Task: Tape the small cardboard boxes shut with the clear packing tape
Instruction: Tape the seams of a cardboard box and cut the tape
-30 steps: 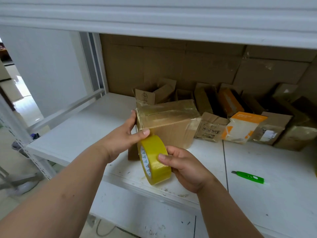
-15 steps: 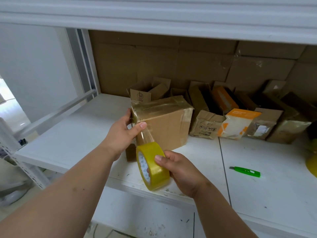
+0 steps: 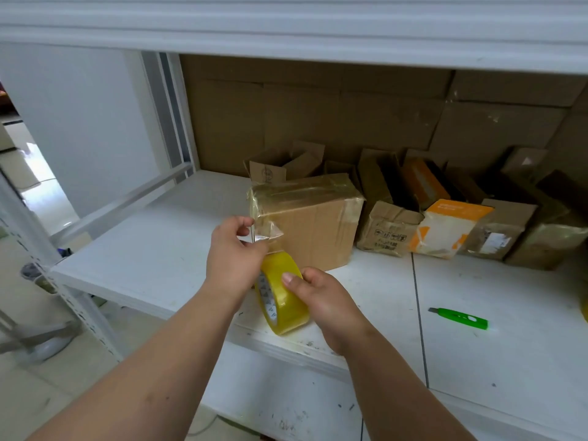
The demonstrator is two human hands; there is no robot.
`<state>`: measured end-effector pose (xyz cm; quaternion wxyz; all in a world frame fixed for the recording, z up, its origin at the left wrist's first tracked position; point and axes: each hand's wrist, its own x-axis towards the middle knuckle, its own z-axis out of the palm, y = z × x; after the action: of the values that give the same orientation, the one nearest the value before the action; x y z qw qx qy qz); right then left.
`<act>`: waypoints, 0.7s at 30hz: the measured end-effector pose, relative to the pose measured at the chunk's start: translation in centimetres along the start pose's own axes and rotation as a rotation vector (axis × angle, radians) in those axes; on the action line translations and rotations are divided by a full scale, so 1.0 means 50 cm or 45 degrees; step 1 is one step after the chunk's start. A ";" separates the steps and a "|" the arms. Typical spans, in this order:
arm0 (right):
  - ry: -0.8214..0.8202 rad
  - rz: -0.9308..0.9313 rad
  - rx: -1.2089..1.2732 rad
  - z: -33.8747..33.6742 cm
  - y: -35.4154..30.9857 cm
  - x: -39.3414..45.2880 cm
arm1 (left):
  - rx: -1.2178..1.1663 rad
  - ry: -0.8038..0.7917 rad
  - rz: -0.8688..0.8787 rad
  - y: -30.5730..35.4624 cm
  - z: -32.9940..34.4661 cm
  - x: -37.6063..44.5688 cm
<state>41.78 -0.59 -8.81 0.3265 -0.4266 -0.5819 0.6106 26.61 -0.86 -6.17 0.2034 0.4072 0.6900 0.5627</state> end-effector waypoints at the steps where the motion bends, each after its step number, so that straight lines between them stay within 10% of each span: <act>1: 0.007 -0.006 -0.023 0.001 -0.004 0.001 | -0.006 -0.010 -0.019 0.001 0.000 -0.012; 12: 0.246 0.027 -0.588 -0.112 -0.003 0.002 | 0.101 -0.039 -0.152 0.025 0.018 -0.058; 21: 0.547 0.187 -1.497 -0.315 0.071 -0.048 | 0.156 0.393 -0.173 0.016 0.074 -0.088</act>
<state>57.33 3.69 -11.32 0.1040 -0.6868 -0.7109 0.1100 32.20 -2.06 -7.23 0.1074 0.2800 0.7721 0.5603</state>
